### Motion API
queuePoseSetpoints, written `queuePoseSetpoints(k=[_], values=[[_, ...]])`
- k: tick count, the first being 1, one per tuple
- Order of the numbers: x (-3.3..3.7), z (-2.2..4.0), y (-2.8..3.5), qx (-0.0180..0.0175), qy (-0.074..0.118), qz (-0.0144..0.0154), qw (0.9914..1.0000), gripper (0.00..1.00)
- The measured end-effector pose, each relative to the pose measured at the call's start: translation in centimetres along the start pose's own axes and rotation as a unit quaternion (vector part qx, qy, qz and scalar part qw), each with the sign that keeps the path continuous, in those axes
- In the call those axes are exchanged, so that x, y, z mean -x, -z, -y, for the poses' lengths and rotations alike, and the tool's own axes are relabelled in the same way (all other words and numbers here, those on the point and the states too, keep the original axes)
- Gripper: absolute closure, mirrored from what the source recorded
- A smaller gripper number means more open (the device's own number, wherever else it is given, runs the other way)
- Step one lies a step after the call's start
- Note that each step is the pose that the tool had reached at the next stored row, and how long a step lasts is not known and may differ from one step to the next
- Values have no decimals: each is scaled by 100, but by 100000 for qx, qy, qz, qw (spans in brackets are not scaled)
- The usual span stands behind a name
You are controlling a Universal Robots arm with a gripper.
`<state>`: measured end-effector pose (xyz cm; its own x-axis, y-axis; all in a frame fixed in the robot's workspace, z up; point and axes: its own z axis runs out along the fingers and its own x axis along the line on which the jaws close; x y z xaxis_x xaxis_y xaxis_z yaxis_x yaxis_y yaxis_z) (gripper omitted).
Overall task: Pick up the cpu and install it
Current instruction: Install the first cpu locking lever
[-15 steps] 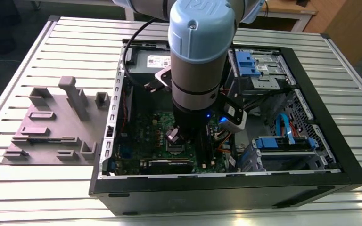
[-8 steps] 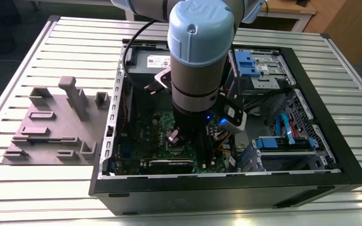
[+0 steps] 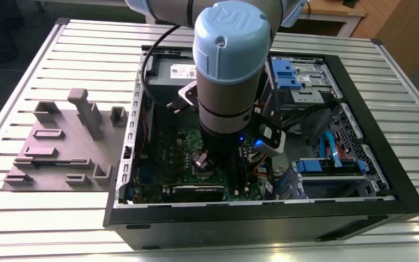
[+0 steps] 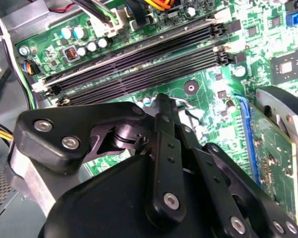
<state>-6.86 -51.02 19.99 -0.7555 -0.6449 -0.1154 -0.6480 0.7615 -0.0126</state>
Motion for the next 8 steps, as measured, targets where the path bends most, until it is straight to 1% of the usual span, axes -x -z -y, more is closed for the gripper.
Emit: queuePoseSetpoints(k=[3, 6, 8], values=[[-11, 8, -16, 38, 507, 387, 99998, 90], [-36, 21, -40, 14, 989, 575, 99993, 90], [-56, 30, -51, -31, 1259, 648, 99990, 90]])
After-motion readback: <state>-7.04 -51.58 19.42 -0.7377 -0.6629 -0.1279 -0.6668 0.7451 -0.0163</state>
